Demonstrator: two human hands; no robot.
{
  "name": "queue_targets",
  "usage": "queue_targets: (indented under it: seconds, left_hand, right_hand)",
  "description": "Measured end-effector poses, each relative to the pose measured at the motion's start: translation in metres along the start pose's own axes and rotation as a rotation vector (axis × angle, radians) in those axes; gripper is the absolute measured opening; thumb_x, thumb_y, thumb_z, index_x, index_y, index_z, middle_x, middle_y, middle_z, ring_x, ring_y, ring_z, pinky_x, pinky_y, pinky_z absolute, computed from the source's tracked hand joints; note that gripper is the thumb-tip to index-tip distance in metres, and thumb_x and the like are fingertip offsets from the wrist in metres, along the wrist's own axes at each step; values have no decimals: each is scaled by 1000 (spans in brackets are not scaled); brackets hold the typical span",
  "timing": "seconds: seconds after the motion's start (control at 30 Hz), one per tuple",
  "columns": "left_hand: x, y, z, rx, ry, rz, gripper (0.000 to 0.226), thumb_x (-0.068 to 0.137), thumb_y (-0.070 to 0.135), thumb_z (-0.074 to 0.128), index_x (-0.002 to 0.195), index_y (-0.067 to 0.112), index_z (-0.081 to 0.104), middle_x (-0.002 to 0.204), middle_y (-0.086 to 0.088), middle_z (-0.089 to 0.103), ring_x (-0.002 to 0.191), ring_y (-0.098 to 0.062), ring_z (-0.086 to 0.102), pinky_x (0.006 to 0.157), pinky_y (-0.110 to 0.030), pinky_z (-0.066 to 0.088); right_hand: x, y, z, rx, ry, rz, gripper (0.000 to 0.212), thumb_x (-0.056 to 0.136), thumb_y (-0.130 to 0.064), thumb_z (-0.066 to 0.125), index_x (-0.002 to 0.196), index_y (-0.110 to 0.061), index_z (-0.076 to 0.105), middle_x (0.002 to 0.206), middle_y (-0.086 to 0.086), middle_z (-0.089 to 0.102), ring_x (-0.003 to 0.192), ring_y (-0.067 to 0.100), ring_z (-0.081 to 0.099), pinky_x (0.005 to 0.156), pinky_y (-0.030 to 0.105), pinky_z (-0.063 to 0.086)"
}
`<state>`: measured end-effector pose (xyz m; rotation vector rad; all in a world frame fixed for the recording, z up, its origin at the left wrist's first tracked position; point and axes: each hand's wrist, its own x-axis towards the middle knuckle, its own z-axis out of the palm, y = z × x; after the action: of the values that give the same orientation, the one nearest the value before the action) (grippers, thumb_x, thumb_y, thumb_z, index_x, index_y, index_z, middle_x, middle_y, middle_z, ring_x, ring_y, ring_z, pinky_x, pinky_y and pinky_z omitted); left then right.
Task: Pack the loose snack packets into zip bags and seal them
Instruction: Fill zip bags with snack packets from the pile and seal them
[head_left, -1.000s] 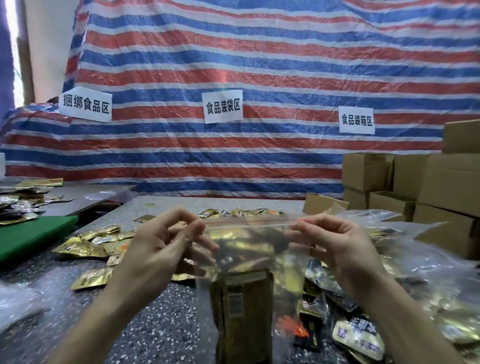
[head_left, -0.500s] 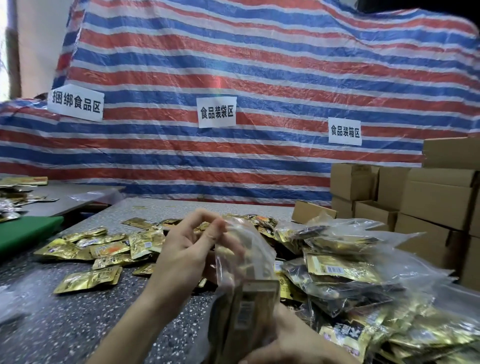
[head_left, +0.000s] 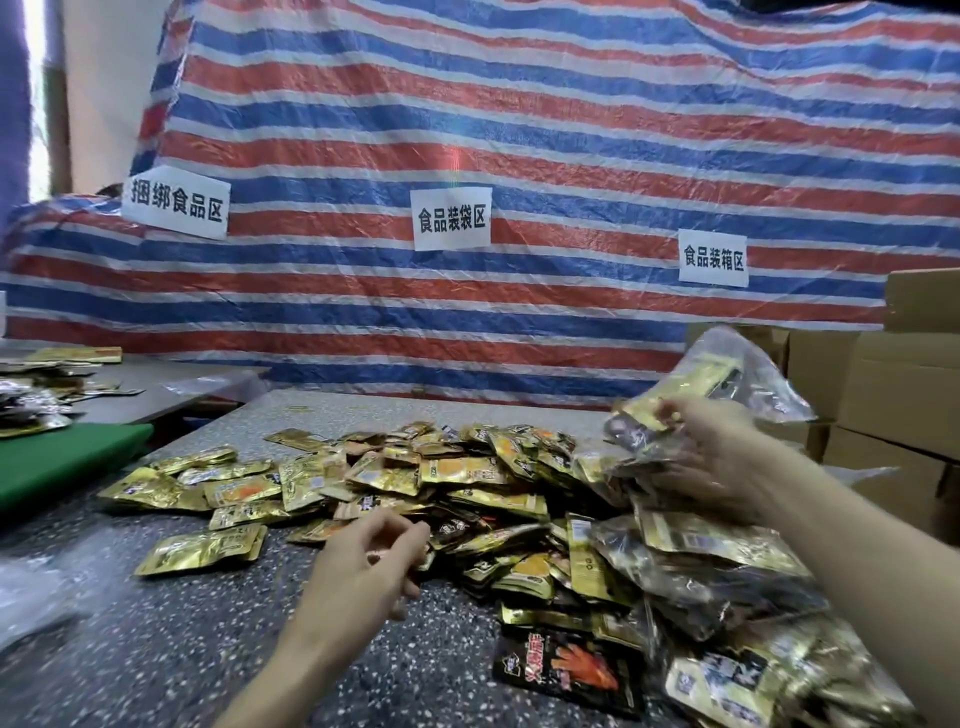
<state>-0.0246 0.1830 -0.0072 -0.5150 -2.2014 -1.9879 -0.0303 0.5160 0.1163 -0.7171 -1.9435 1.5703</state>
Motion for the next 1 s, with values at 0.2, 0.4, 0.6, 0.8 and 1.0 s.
queue_targets:
  seconds: [0.2, 0.4, 0.6, 0.8, 1.0]
  left_hand:
    - [-7, -9, 9, 124, -39, 76, 10, 91, 27, 66, 87, 18, 67, 84, -4, 70, 69, -16, 66, 60, -26, 56]
    - [-11, -6, 12, 157, -27, 191, 8, 91, 29, 67, 83, 28, 67, 88, 4, 70, 74, -22, 66, 62, -29, 53]
    - [-13, 0, 14, 129, -17, 204, 12, 93, 29, 65, 83, 35, 65, 86, -4, 69, 74, -30, 64, 60, -43, 52]
    - [-17, 4, 11, 140, -14, 228, 9, 94, 28, 65, 85, 29, 65, 84, -1, 68, 77, -27, 65, 66, -46, 54]
    - [-10, 8, -26, 306, 76, 280, 4, 94, 23, 64, 92, 27, 64, 84, 13, 66, 78, 1, 62, 65, -13, 50]
  right_hand:
    - [7, 37, 18, -626, 207, -166, 33, 82, -34, 69, 92, -3, 66, 88, 13, 64, 100, 36, 59, 88, 43, 51]
    - [-6, 41, 15, -663, 284, -151, 78, 90, -54, 62, 137, 4, 41, 132, 25, 54, 113, 40, 57, 87, 42, 49]
    - [-87, 65, 45, -344, 263, -496, 52, 90, -42, 68, 127, -18, 42, 118, 8, 48, 82, 16, 50, 68, 37, 46]
    - [-157, 130, 83, -113, -86, -754, 29, 87, -12, 73, 92, -33, 54, 80, -4, 54, 65, 11, 53, 53, 22, 47]
    - [-165, 134, 84, -126, -304, -714, 28, 87, -6, 73, 83, -31, 60, 77, -4, 60, 63, 18, 60, 58, 43, 54]
